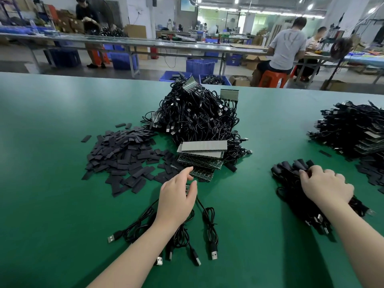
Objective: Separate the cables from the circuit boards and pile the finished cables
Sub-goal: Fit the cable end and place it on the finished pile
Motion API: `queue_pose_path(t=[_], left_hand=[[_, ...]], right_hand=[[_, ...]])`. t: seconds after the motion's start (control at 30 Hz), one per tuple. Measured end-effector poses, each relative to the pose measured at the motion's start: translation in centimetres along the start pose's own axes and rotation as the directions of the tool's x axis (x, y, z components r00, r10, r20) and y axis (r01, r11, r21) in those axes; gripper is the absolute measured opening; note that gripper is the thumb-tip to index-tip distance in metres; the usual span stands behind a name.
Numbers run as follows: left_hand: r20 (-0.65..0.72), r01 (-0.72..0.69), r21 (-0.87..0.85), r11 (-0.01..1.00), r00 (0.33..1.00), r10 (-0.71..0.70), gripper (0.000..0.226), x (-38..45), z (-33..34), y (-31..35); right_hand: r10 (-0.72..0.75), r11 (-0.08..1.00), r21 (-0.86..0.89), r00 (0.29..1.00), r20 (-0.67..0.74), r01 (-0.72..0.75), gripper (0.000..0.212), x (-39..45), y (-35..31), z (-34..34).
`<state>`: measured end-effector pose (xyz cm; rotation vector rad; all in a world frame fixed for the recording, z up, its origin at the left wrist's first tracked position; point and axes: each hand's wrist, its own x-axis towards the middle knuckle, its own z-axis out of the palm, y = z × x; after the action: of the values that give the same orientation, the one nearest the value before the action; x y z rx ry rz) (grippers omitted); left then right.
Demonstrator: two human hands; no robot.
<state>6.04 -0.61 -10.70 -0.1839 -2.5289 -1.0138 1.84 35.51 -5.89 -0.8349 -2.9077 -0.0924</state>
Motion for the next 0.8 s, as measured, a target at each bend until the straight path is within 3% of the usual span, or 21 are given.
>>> queue_pose_path(t=[0.17,0.27,0.37,0.43,0.5,0.57,0.6,0.67,0.8], left_hand=[[0.039,0.028,0.048,0.998,0.999,-0.030,0.037,0.1,0.1,-0.1],[0.059,0.034,0.064,0.997,0.998,-0.037,0.034,0.2,0.2,-0.1],[0.069,0.034,0.071,0.997,0.997,-0.039,0.034,0.3,0.3,-0.1],[0.070,0.037,0.065,0.997,0.997,-0.042,0.033,0.3,0.3,-0.1],[0.057,0.074,0.015,0.997,0.996,-0.075,0.031,0.3,0.2,-0.2],[0.054,0.166,-0.079,0.983,0.985,-0.163,0.030,0.4,0.1,-0.4],[0.056,0.219,-0.124,0.968,0.975,-0.214,0.030,0.4,0.0,-0.6],[0.039,0.293,-0.193,0.936,0.956,-0.291,0.030,0.5,0.0,-0.8],[0.008,0.315,-0.243,0.917,0.946,-0.323,0.030,0.5,-0.1,-0.8]], right_hand=[[0.047,0.999,-0.017,0.992,0.120,-0.045,0.059,0.8,0.0,-0.7],[0.061,0.995,-0.079,0.998,-0.018,-0.062,0.062,0.5,-1.5,-1.8],[-0.135,0.986,0.061,0.954,-0.269,0.157,0.055,-0.8,-5.0,-3.0],[-0.318,0.907,0.174,0.894,-0.315,0.384,0.050,-2.1,-8.2,-4.0],[-0.473,0.798,0.273,0.839,-0.267,0.537,0.042,-3.8,-11.6,-5.0],[-0.568,0.734,0.405,0.820,-0.074,0.545,0.038,-5.9,-14.7,-5.5],[-0.577,0.737,0.453,0.816,0.036,0.501,0.039,-7.0,-16.0,-5.4],[-0.527,0.785,0.451,0.841,0.127,0.424,0.041,-9.1,-17.7,-4.6],[-0.439,0.852,0.357,0.894,0.090,0.383,0.043,-13.3,-19.0,-2.1]])
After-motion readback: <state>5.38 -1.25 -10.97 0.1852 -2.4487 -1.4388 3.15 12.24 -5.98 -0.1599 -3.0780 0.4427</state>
